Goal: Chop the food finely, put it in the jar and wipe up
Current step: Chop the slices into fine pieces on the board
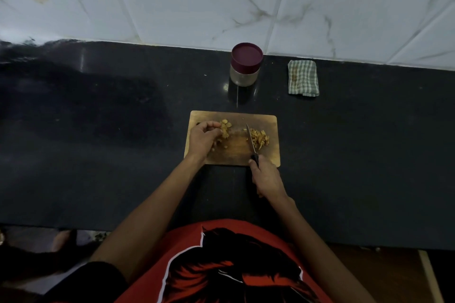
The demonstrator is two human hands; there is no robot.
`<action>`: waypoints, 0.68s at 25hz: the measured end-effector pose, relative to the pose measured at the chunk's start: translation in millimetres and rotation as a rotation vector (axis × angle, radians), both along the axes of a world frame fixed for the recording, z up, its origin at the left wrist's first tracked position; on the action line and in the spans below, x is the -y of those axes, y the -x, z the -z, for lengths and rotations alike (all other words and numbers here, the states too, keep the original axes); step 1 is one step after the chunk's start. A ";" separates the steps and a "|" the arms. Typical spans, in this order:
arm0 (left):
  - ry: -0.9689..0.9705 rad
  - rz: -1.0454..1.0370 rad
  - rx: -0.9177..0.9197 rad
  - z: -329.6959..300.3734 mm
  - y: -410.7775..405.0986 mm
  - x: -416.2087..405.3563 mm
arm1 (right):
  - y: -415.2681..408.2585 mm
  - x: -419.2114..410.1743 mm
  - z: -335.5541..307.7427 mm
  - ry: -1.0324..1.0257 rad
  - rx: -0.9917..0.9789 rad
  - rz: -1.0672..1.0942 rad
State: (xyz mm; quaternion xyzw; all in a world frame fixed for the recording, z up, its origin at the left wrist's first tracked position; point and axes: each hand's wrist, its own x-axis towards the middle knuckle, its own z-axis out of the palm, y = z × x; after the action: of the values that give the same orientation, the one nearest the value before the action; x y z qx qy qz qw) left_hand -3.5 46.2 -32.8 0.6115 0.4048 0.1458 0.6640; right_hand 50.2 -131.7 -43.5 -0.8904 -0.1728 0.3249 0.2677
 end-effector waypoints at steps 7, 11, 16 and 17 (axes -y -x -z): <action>-0.318 0.239 -0.088 4.3 -9.1 20.5 | 0.7 0.1 -1.4 -0.004 0.021 -0.008; -0.545 0.326 -0.238 6.6 -15.4 32.6 | 0.9 1.2 -2.2 -0.006 0.003 -0.012; -0.686 0.248 -0.268 14.5 -12.0 33.0 | 1.1 1.3 -1.5 0.001 0.010 -0.010; -0.670 0.226 -0.244 14.2 -8.8 31.1 | 1.0 1.2 -1.6 -0.002 0.014 -0.011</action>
State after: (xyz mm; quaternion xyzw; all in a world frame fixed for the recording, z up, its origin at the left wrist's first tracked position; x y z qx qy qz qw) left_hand 5.4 15.1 -46.9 0.8486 0.3409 0.1217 0.3859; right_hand 49.2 -133.0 -41.9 -0.8915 -0.1798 0.3201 0.2655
